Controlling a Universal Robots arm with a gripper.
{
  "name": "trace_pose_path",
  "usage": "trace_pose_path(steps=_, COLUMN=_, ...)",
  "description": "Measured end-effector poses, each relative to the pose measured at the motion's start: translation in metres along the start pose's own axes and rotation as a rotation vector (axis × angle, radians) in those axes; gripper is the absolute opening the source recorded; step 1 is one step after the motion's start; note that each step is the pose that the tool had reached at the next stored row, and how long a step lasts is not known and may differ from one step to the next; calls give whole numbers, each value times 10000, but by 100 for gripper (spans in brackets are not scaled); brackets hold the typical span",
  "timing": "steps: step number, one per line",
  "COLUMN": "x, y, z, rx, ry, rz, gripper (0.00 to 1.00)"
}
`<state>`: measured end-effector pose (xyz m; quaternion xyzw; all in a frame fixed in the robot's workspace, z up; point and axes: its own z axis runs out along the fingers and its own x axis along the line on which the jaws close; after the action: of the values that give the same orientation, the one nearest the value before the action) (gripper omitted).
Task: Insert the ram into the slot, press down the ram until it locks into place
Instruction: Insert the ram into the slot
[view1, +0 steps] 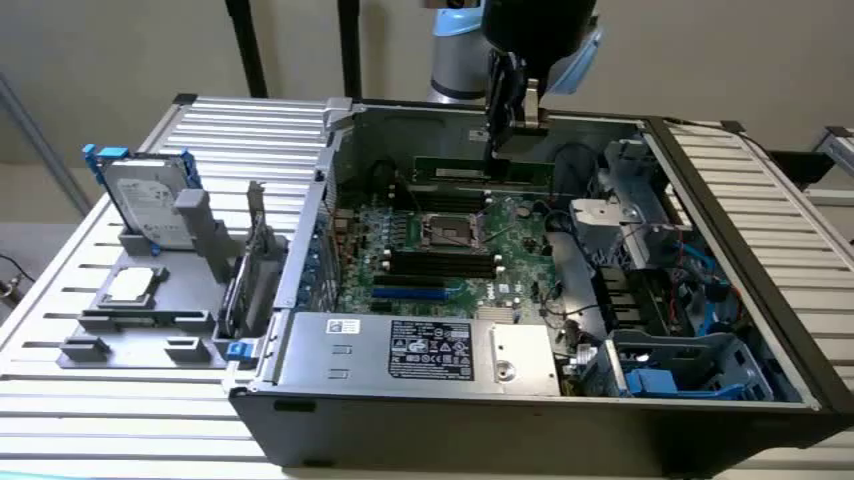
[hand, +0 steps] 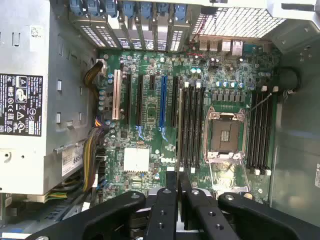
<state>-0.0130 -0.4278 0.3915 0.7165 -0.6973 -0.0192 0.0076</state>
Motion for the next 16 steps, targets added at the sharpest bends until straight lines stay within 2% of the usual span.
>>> trace_pose_path(steps=14, x=0, y=0, z=2, rx=1, ry=1, rz=-1, gripper=13)
trace_pose_path(steps=16, x=-1, y=30, z=30, rx=32, ry=1, rz=-2, gripper=13)
